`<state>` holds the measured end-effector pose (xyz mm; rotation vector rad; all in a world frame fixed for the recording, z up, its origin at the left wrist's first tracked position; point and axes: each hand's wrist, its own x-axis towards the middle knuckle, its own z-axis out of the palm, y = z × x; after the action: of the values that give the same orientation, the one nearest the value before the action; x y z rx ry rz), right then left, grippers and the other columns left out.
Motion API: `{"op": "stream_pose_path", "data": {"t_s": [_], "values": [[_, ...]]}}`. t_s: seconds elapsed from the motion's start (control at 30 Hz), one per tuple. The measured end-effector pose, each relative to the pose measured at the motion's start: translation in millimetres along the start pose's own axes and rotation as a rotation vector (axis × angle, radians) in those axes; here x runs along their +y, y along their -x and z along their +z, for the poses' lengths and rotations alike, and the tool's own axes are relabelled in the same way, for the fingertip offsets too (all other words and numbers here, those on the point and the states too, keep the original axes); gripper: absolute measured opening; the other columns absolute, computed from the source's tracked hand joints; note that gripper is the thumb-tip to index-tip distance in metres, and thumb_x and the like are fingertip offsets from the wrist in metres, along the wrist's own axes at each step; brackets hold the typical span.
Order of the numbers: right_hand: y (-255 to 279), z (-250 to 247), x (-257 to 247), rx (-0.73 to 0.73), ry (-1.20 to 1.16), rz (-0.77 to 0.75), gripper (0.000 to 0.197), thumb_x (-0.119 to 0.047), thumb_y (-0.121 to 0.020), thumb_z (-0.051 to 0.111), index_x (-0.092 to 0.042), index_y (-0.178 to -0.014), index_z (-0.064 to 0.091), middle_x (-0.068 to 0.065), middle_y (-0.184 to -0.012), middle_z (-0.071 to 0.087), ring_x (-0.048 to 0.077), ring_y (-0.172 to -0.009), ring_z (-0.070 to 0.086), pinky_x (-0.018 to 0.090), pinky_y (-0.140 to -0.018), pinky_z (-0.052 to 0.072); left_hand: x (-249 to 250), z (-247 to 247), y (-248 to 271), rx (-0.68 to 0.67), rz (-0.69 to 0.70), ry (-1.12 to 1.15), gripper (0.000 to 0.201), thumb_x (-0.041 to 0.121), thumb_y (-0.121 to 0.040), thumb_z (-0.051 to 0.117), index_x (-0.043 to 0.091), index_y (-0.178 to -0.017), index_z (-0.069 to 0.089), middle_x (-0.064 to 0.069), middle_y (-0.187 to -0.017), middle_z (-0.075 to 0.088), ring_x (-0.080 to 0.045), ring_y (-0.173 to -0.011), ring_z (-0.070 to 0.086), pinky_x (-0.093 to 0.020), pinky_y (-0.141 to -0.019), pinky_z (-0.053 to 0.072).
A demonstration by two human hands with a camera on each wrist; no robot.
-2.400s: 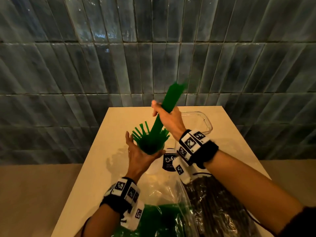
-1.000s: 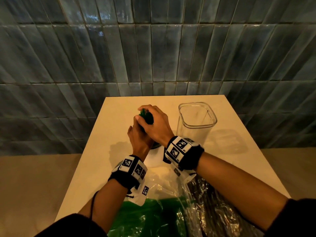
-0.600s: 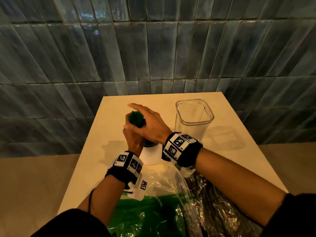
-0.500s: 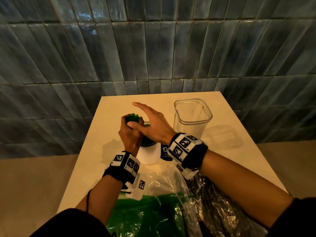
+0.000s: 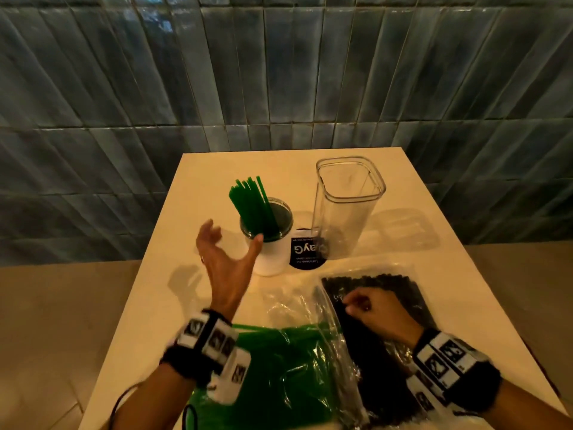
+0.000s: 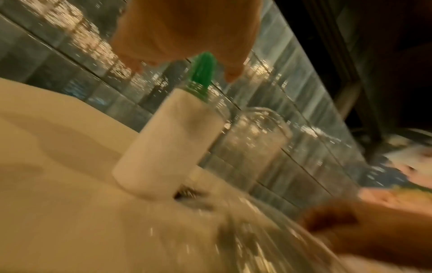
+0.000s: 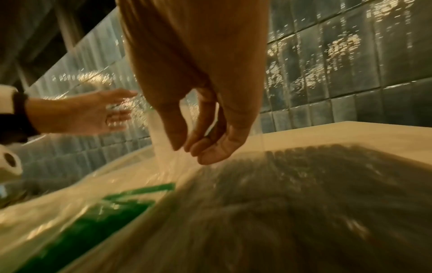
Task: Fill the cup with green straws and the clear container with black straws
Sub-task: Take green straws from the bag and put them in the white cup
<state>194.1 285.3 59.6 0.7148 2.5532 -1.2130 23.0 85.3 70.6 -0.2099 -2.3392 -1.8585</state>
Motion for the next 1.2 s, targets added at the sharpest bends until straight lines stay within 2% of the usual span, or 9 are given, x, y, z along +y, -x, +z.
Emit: {"op": "stream_pose_path", "data": {"t_s": [0.1, 0.17, 0.23, 0.43, 0.6, 0.73, 0.87, 1.0, 1.2], "values": [[10, 13, -1, -0.113, -0.006, -0.073, 0.017, -0.024, -0.079, 0.073, -0.021, -0.096, 0.070, -0.012, -0.088, 0.067, -0.005, -0.079, 0.060, 0.003, -0.070, 0.045, 4, -8, 60, -0.367, 0.014, -0.188, 0.029, 0.043, -0.082, 0.064, 0.020, -0.095, 0.051, 0.002, -0.091, 0.058, -0.017, -0.083, 0.057, -0.018, -0.069, 0.044], [8, 18, -6, -0.190, -0.020, -0.075, 0.022, -0.025, -0.081, 0.071, -0.018, -0.102, 0.071, -0.008, -0.095, 0.070, -0.005, -0.082, 0.062, 0.006, -0.073, 0.047, 8, -6, 93, -0.852, -0.120, -0.354, 0.048, 0.066, -0.080, 0.049, 0.019, -0.081, 0.057, 0.007, -0.074, 0.060, -0.010, -0.064, 0.057, -0.016, -0.059, 0.044], [3, 21, -10, -0.293, -0.104, -0.034, 0.023, -0.015, -0.087, 0.065, -0.010, -0.108, 0.069, 0.001, -0.104, 0.070, 0.001, -0.084, 0.064, 0.011, -0.075, 0.050, 3, 0, 111, -1.098, -0.110, -0.516, 0.052, 0.071, -0.077, 0.050, 0.020, -0.078, 0.059, 0.006, -0.067, 0.057, -0.007, -0.053, 0.049, -0.016, -0.053, 0.042], [-2, 24, -19, -0.203, -0.129, -0.078, 0.022, -0.001, -0.085, 0.062, -0.005, -0.105, 0.069, 0.006, -0.104, 0.070, 0.007, -0.091, 0.062, 0.016, -0.087, 0.050, 13, 0, 116, -1.068, -0.163, -0.344, 0.015, 0.024, -0.091, 0.058, 0.012, -0.088, 0.066, -0.006, -0.077, 0.071, -0.001, -0.047, 0.059, -0.012, -0.051, 0.046], [-3, 37, -47, -0.346, 0.140, -0.227, 0.012, -0.007, -0.090, 0.056, -0.003, -0.097, 0.066, 0.014, -0.096, 0.066, 0.009, -0.093, 0.063, 0.022, -0.084, 0.047, 30, -6, 115, -1.117, -0.162, -0.251, 0.011, 0.026, -0.091, 0.059, 0.024, -0.080, 0.062, 0.003, -0.074, 0.071, -0.005, -0.052, 0.064, -0.014, -0.053, 0.047], [-12, 47, -55, -0.429, 0.314, -0.159, 0.033, 0.007, -0.091, 0.048, 0.016, -0.123, 0.047, 0.031, -0.127, 0.050, 0.033, -0.104, 0.056, 0.038, -0.104, 0.033, 37, -12, 111, -1.127, -0.174, -0.211, 0.011, 0.031, -0.090, 0.060, 0.023, -0.087, 0.066, 0.009, -0.074, 0.069, -0.001, -0.057, 0.065, -0.013, -0.051, 0.047], [-20, 58, -57, -0.474, 0.444, -0.164, 0.032, -0.002, -0.091, 0.052, 0.006, -0.123, 0.053, 0.023, -0.125, 0.056, 0.035, -0.116, 0.053, 0.034, -0.096, 0.040, 26, -27, 98, -0.910, -0.198, -0.243, 0.009, 0.031, -0.091, 0.057, 0.023, -0.088, 0.063, 0.006, -0.078, 0.069, 0.002, -0.061, 0.065, -0.009, -0.052, 0.046], [-28, 65, -48, -0.457, 0.442, -0.201, 0.024, -0.010, -0.088, 0.059, -0.003, -0.110, 0.057, 0.010, -0.106, 0.059, 0.023, -0.093, 0.057, 0.025, -0.077, 0.047, 1, -42, 83, -0.708, -0.116, -0.351, 0.001, 0.028, -0.090, 0.060, 0.028, -0.090, 0.061, 0.013, -0.090, 0.066, 0.000, -0.079, 0.064, -0.013, -0.069, 0.052], [-24, 66, -53, -0.428, 0.576, -0.207, 0.029, -0.016, -0.089, 0.058, -0.005, -0.116, 0.053, 0.011, -0.121, 0.054, 0.024, -0.105, 0.054, 0.028, -0.086, 0.043, -47, -53, 74, -0.903, -0.070, -0.797, 0.101, 0.084, -0.062, 0.049, 0.031, -0.144, 0.021, -0.001, -0.154, 0.019, -0.022, -0.141, 0.018, -0.045, -0.113, 0.017]]}}
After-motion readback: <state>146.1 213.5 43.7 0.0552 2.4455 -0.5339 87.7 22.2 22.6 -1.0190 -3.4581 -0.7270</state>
